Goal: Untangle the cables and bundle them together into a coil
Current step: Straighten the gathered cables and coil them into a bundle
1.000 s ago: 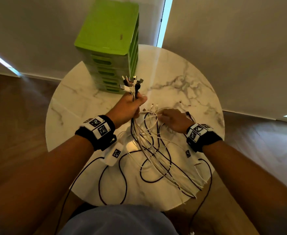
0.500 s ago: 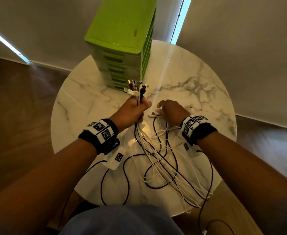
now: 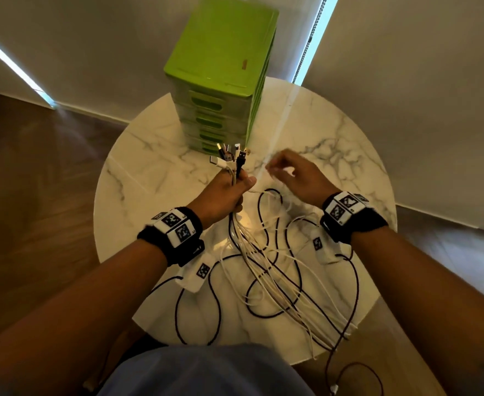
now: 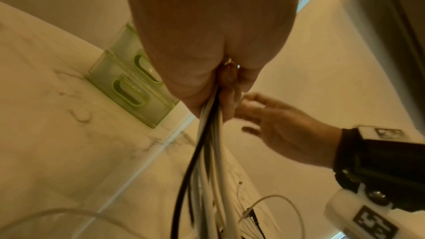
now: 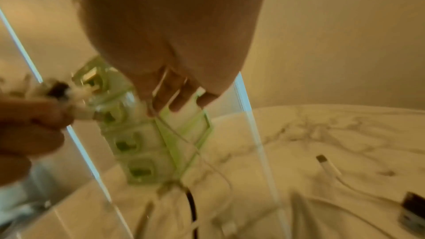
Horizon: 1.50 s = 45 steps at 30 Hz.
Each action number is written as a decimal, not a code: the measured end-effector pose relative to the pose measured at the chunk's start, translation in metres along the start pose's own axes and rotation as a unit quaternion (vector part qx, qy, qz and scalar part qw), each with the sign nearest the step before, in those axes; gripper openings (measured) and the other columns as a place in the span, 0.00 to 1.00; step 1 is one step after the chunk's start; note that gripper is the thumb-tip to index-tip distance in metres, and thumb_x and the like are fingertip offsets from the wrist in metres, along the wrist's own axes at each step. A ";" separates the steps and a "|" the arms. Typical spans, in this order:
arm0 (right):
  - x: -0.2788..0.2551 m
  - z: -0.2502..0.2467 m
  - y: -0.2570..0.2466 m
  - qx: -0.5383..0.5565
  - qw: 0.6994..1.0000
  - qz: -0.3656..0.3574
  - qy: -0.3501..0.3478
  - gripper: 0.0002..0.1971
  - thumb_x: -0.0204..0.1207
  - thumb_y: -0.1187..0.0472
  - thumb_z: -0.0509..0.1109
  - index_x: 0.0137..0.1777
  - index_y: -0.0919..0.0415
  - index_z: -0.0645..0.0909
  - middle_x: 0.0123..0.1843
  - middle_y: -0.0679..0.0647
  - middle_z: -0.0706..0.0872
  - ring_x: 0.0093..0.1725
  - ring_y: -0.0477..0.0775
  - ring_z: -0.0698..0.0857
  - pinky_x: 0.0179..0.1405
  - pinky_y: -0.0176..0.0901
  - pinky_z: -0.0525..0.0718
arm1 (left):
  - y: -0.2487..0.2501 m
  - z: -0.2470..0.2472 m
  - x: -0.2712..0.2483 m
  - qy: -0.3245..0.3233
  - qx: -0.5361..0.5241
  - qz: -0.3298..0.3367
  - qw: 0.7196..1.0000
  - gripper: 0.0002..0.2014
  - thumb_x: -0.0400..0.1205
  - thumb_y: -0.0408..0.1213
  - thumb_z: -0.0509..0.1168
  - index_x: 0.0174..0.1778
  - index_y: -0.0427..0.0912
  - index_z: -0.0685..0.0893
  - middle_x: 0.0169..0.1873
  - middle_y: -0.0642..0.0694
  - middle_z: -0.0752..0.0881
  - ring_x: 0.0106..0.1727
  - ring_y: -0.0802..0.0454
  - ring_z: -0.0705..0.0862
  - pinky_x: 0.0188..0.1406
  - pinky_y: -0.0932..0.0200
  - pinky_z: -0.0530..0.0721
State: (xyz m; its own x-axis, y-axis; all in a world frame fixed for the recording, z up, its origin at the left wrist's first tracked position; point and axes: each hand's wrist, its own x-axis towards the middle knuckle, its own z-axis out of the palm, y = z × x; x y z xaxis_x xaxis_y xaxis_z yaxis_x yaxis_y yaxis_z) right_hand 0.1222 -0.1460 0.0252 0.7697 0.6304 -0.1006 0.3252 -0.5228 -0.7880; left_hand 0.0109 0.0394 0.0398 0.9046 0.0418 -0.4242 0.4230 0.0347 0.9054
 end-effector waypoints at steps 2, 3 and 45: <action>-0.007 -0.022 -0.026 0.127 0.987 -0.020 0.101 0.05 0.88 0.65 0.64 0.59 0.66 0.76 0.54 0.58 0.91 0.57 0.48 0.90 0.57 0.36 0.82 | 0.002 0.003 -0.002 0.000 -0.021 0.007 1.000 0.12 0.90 0.36 0.62 0.40 0.46 0.71 0.25 0.46 0.63 0.26 0.51 0.63 0.26 0.59 0.68; -0.009 -0.030 -0.037 0.173 0.974 -0.019 0.143 0.05 0.88 0.65 0.62 0.60 0.65 0.75 0.53 0.59 0.91 0.57 0.51 0.90 0.58 0.39 0.83 | 0.003 0.003 -0.003 0.000 -0.021 0.013 1.000 0.12 0.90 0.36 0.62 0.40 0.46 0.71 0.25 0.47 0.63 0.26 0.51 0.63 0.26 0.59 0.68; -0.141 0.064 -0.147 0.225 0.968 0.115 0.001 0.23 0.90 0.47 0.60 0.41 0.62 0.83 0.27 0.51 0.79 0.28 0.48 0.79 0.38 0.42 0.80 | 0.017 0.008 -0.081 0.010 -0.053 0.089 0.995 0.28 0.88 0.63 0.54 0.29 0.47 0.73 0.22 0.48 0.73 0.25 0.50 0.71 0.32 0.55 0.71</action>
State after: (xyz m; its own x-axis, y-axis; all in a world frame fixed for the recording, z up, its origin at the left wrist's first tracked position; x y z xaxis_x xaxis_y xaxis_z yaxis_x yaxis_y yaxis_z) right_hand -0.0696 -0.1217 0.1165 0.7950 0.5253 -0.3033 -0.1261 -0.3459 -0.9297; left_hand -0.0551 0.0286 0.0896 0.9630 0.0773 -0.2580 0.2468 0.1301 0.9603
